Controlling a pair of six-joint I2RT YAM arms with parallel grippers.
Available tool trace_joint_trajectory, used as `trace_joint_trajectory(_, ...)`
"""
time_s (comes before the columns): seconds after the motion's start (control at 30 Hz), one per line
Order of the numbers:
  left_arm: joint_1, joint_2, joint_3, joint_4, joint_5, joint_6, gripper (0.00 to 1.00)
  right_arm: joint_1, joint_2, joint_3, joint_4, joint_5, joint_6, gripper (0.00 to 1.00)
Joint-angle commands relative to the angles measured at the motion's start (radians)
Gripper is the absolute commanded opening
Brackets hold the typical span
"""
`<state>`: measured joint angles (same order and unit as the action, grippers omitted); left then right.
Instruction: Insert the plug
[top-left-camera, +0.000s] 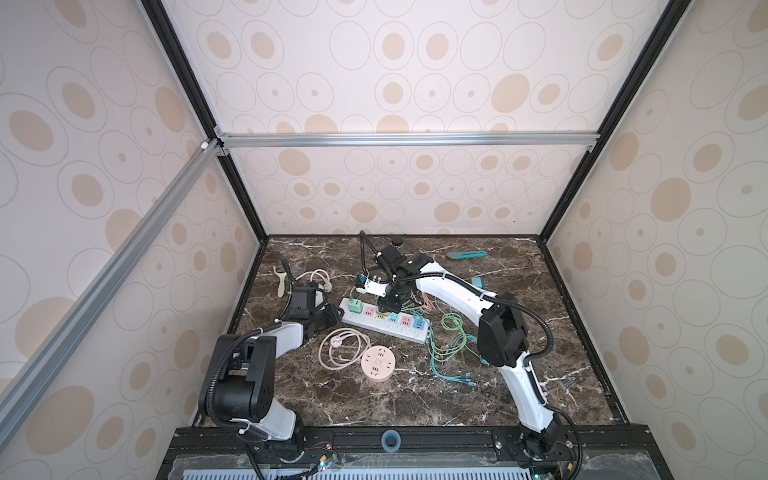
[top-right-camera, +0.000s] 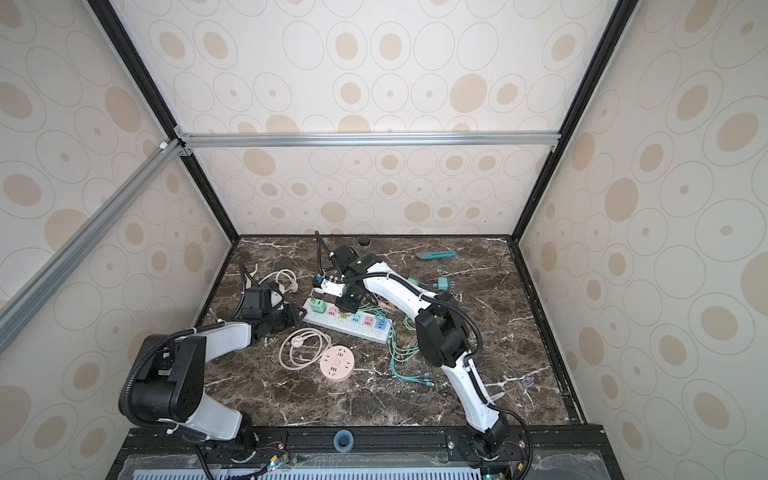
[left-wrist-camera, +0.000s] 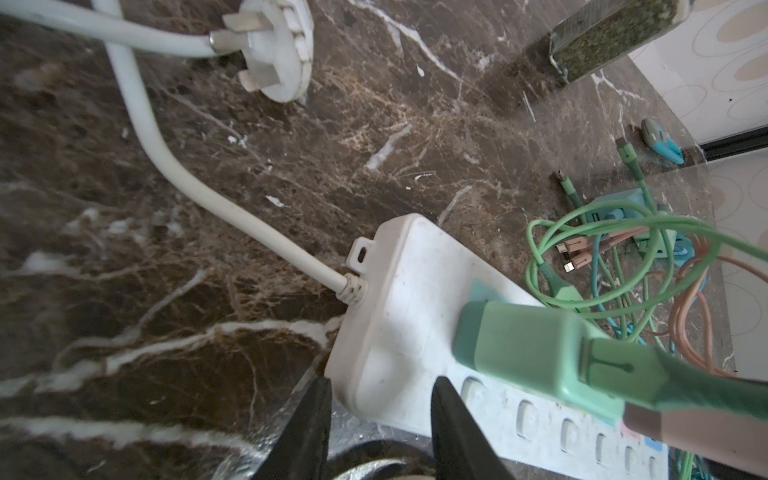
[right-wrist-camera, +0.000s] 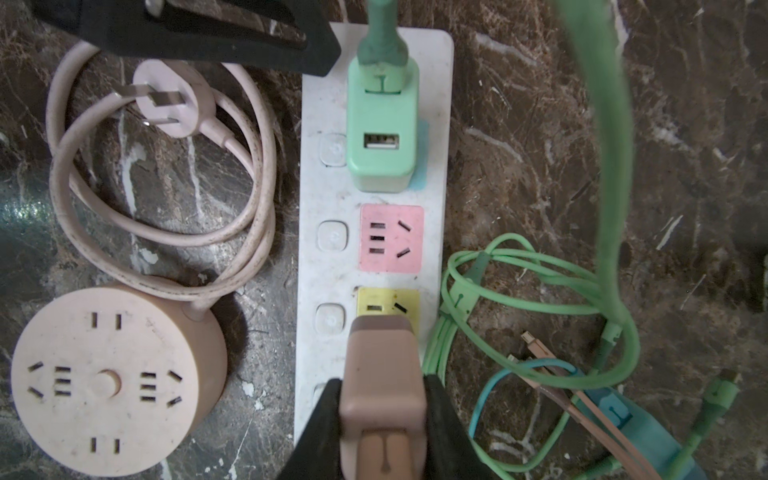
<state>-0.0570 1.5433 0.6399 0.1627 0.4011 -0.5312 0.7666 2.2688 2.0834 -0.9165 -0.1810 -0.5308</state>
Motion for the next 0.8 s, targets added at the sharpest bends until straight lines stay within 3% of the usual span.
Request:
trace_joint_trajectory(0.0, 0.006, 0.009, 0.030, 0.011, 0.008, 0.017, 0.40, 0.013, 0.023, 0.032, -0.030, -0.003, -0.025, 0.07)
trace_joint_trajectory(0.77, 0.006, 0.003, 0.021, 0.011, 0.002, 0.019, 0.40, 0.036, 0.063, 0.070, -0.066, 0.070, -0.057, 0.06)
